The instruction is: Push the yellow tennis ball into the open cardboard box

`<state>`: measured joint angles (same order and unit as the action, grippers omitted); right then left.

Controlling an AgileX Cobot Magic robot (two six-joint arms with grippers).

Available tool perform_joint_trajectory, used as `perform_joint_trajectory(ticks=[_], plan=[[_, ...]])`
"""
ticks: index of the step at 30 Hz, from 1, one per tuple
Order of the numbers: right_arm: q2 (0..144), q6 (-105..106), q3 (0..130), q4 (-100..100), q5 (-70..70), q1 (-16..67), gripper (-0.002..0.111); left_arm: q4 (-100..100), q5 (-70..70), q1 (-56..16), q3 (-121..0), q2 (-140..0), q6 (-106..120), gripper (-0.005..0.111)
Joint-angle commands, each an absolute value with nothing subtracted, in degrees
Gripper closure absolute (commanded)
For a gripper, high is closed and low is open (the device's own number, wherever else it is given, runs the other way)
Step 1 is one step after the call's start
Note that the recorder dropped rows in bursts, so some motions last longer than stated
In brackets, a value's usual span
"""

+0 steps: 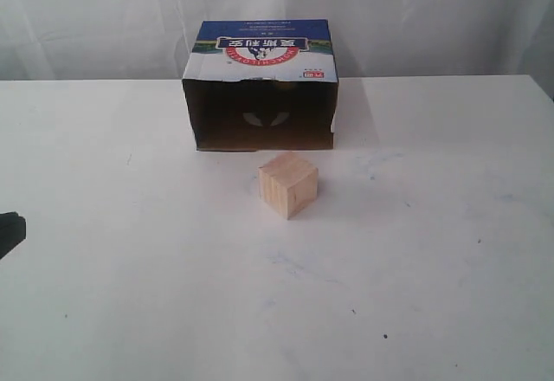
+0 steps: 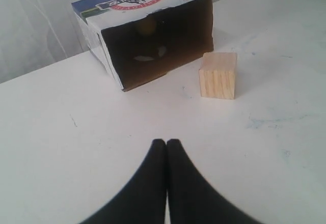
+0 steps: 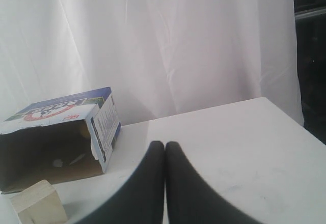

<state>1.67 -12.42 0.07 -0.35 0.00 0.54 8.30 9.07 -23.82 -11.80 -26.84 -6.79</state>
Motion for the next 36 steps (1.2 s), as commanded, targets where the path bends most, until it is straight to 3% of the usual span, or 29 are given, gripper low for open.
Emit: perform_joint_trajectory(ticks=[1, 26, 36], plan=[[1.41, -12.66, 0.00, -0.38, -0.33, 0.54, 0.108, 7.39, 9.27, -24.14, -9.73, -23.13, -6.59, 0.107], [1.41, -12.66, 0.00, -0.38, -0.33, 0.54, 0.108, 2.33, 13.29, -24.14, 0.00, -14.04, -6.59, 0.107], [1.41, -12.66, 0.00, -0.38, -0.33, 0.54, 0.108, 2.50, -1.61, -24.14, 0.00, -5.33, -6.59, 0.107]])
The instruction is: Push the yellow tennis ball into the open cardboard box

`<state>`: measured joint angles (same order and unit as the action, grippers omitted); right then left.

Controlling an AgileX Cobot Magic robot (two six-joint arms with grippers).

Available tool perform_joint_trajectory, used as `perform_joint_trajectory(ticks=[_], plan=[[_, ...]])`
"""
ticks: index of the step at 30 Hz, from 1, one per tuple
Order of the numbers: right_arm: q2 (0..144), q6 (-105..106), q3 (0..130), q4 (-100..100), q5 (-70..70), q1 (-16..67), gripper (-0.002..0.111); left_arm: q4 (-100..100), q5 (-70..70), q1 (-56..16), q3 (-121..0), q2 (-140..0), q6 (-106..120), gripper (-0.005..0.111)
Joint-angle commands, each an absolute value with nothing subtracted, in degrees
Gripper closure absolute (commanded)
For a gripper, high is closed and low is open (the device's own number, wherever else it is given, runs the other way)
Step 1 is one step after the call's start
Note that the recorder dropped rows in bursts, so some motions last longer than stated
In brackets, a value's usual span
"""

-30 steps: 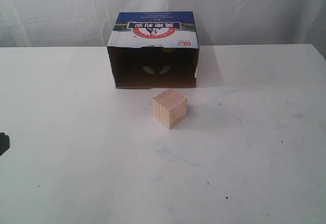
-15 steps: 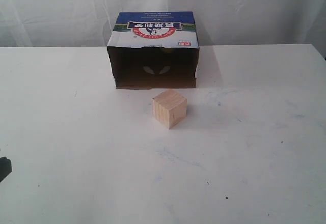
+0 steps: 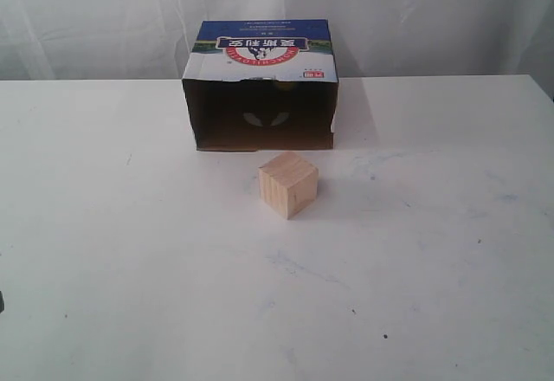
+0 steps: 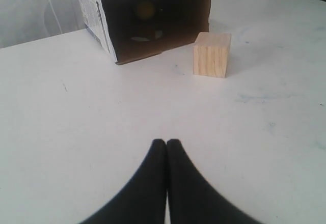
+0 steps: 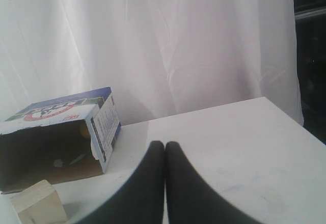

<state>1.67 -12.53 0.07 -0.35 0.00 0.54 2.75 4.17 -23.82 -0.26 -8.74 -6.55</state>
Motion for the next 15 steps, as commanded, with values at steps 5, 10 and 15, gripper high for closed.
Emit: perform_joint_trajectory(ticks=[5, 10, 15], plan=[[1.41, -12.66, 0.00, -0.38, -0.33, 0.54, 0.108, 2.50, -5.82, -24.14, 0.00, -0.39, -6.59, 0.107], [1.41, -12.66, 0.00, -0.38, -0.33, 0.54, 0.108, 2.50, -6.05, -24.14, 0.00, 0.00, -6.59, 0.107], [1.41, -12.66, 0.00, -0.38, -0.33, 0.54, 0.108, 2.50, -6.15, -24.14, 0.00, 0.00, -6.59, 0.107]])
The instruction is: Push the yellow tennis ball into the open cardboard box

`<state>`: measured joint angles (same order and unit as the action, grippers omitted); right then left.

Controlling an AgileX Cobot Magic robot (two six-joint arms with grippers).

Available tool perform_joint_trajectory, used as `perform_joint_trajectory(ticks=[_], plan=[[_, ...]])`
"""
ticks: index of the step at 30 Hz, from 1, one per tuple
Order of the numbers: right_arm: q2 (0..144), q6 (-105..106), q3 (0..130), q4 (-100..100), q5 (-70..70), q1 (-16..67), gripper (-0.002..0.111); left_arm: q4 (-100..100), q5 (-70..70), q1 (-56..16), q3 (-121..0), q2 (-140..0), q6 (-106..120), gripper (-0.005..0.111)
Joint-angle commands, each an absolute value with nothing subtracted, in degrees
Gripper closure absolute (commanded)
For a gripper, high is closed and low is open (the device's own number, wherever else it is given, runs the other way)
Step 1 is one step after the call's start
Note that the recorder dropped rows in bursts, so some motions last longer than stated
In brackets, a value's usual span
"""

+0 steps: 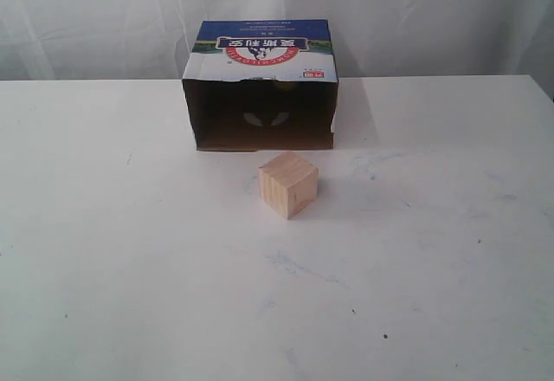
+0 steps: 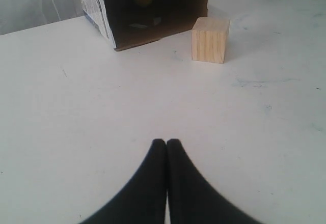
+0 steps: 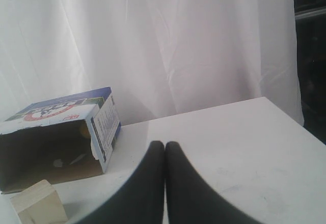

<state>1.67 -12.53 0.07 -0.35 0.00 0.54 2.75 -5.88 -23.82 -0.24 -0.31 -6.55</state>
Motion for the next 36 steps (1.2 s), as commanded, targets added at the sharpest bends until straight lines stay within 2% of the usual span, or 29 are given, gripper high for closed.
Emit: perform_joint_trajectory(ticks=[1, 36], plan=[[1.41, -12.66, 0.00, -0.38, -0.33, 0.54, 0.108, 2.50, -6.15, -24.14, 0.00, 0.00, -6.59, 0.107], [1.41, -14.35, 0.00, -0.38, -0.33, 0.54, 0.108, 1.88, -6.92, -24.14, 0.00, 0.00, -5.07, 0.107]])
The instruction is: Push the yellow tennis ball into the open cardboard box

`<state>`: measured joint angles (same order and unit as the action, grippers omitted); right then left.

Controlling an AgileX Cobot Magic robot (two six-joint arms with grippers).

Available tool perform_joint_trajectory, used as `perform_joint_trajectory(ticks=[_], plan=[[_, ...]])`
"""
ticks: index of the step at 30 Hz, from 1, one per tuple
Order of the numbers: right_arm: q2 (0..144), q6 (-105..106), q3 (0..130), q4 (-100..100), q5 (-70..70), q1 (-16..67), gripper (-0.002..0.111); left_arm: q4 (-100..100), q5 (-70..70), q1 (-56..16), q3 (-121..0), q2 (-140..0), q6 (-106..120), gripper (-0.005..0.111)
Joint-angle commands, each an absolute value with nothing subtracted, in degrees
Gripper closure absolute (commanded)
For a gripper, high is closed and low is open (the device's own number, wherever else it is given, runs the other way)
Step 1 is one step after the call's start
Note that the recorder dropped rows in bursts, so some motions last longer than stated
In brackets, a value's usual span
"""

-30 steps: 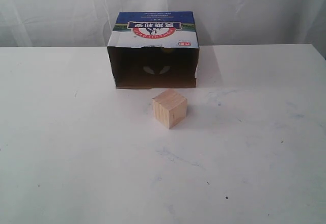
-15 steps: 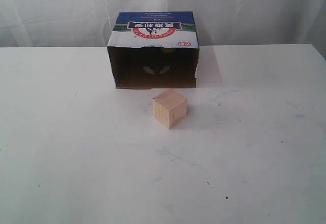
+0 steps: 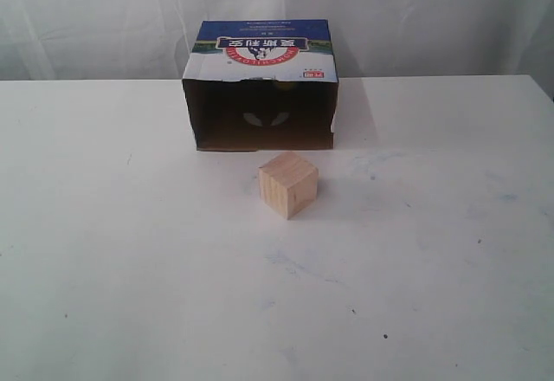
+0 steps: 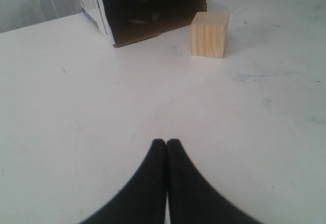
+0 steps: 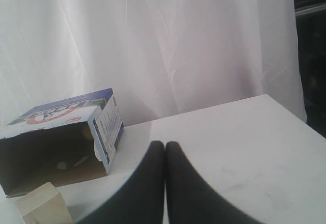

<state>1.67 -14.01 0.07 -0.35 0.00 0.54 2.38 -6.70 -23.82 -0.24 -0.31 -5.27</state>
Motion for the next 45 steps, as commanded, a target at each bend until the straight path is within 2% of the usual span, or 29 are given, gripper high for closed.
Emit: perform_joint_trajectory(ticks=[1, 27, 38, 45], plan=[[1.41, -14.35, 0.00, -0.38, -0.33, 0.54, 0.108, 1.88, -6.92, -24.14, 0.00, 0.00, -5.07, 0.107], [1.41, -14.35, 0.00, -0.38, -0.33, 0.54, 0.108, 1.88, -7.64, -24.14, 0.00, 0.00, 0.00, 0.107], [1.41, -14.35, 0.00, -0.38, -0.33, 0.54, 0.108, 1.88, -7.36, -15.94, 0.00, 0.00, 0.00, 0.107], [1.41, -14.35, 0.00, -0.38, -0.33, 0.54, 0.108, 1.88, -7.36, -5.89, 0.00, 0.00, 0.00, 0.107]])
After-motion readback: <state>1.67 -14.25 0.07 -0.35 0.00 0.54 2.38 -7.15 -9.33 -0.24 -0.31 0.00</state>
